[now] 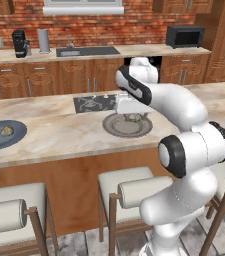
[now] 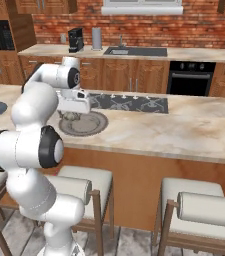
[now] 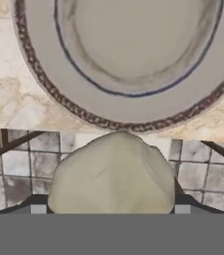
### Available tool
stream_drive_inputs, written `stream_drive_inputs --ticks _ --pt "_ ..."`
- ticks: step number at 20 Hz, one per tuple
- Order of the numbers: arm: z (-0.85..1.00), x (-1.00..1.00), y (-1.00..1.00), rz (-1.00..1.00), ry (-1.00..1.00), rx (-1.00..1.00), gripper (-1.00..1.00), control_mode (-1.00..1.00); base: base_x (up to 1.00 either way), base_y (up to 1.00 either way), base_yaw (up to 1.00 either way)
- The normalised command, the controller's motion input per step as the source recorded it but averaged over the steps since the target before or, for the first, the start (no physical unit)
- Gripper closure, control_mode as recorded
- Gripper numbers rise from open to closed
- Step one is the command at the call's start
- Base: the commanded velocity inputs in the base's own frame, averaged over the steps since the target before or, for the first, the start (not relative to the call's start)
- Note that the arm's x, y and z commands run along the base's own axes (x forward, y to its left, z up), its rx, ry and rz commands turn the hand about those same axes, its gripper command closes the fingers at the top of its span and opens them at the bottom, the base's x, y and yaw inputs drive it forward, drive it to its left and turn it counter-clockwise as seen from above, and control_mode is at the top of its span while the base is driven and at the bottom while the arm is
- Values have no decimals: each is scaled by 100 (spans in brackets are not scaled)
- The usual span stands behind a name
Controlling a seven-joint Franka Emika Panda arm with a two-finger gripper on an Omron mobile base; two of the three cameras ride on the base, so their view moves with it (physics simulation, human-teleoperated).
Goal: Place two dumplings into each of the tupperware containers and then place the containers in the fridge.
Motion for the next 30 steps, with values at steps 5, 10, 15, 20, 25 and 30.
stream_drive_inputs --ticks 5,10,15,20,25,30 --pt "21 -92 -6 2 -19 0 100 -100 0 0 0" --pt "1 -75 -20 0 -2 0 100 -100 0 0 0" --pt "0 -33 -4 0 0 0 100 -100 0 0 0" --pt "0 -4 0 0 0 0 100 -100 0 0 0" --pt "0 -10 0 0 0 0 100 -100 0 0 0" --pt "0 0 0 0 0 0 100 100 -88 40 0"
